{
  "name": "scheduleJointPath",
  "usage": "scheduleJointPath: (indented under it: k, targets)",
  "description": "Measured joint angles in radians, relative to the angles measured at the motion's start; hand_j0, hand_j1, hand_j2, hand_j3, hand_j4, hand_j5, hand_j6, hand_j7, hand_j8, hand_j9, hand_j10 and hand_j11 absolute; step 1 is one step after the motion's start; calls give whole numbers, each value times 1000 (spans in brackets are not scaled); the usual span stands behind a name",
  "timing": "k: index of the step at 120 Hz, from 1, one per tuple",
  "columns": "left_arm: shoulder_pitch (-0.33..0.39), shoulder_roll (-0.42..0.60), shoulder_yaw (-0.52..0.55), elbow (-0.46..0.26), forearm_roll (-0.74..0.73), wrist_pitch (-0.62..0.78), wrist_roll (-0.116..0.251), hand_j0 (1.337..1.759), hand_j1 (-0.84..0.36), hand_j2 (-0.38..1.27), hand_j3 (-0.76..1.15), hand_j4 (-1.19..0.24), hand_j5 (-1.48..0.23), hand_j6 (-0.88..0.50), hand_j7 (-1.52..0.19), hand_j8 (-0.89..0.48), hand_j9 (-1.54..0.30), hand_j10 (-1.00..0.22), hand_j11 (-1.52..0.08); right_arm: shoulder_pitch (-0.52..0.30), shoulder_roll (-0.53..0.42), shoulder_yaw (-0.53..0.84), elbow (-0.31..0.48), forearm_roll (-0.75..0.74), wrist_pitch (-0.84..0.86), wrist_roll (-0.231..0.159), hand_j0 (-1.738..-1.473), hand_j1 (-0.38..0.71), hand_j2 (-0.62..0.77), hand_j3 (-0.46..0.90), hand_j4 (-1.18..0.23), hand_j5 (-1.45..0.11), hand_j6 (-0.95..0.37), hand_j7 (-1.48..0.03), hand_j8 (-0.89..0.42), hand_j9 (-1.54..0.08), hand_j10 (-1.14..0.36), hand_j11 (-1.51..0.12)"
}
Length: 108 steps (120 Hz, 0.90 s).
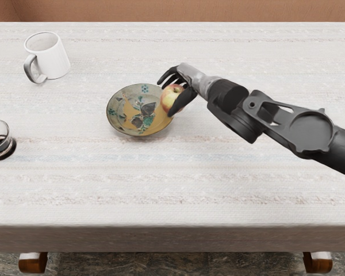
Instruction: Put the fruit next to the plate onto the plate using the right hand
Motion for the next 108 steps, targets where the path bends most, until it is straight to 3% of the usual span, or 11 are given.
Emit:
scheduleJointPath:
  k: [23,44,60,70,83,95,108]
  targets:
    - [0,0,0,0,0,0,0,1658,69,46,0,-234,-303,-234,-303,-234,-303,-234,-303,36,158,-10,-177,0,-1,1,-1658,199,364,0,-533,-730,-498,-713,-384,-723,-414,-698]
    - [0,0,0,0,0,0,1,1658,69,47,0,-234,-303,-234,-303,-234,-303,-234,-303,46,192,-24,-237,-6,-1,1,-1658,174,305,0,-531,-705,-510,-699,-389,-714,-408,-693]
    - [0,0,0,0,0,0,0,1658,69,47,0,-234,-304,-234,-304,-234,-304,-234,-304,65,191,-30,-222,-8,-4,1,-1658,-34,156,0,-313,-415,-303,-411,-240,-419,-249,-408]
    - [1,0,0,0,0,0,0,1658,69,47,0,-234,-304,-234,-304,-234,-304,-234,-304,68,14,-2,-65,74,37,4,-1658,-127,102,0,-221,-290,-214,-288,-172,-293,-178,-286]
    - [1,0,0,-2,0,0,0,1658,69,47,0,-234,-303,-234,-303,-234,-303,-234,-303,59,-315,74,51,309,335,23,-1658,-201,58,0,-145,-189,-141,-188,-116,-191,-119,-187]
    - [27,0,0,-10,1,-6,0,1658,69,47,0,-234,-304,-234,-304,-234,-304,-234,-304,37,-563,107,-25,522,612,82,-1658,-243,33,0,-102,-134,-100,-133,-85,-135,-87,-132]
    - [29,0,-1,-11,0,-7,0,1658,69,47,0,-233,-303,-233,-303,-233,-303,-233,-303,-9,-661,116,-124,626,738,109,-1658,-270,17,0,-75,-97,-73,-97,-64,-98,-65,-96]
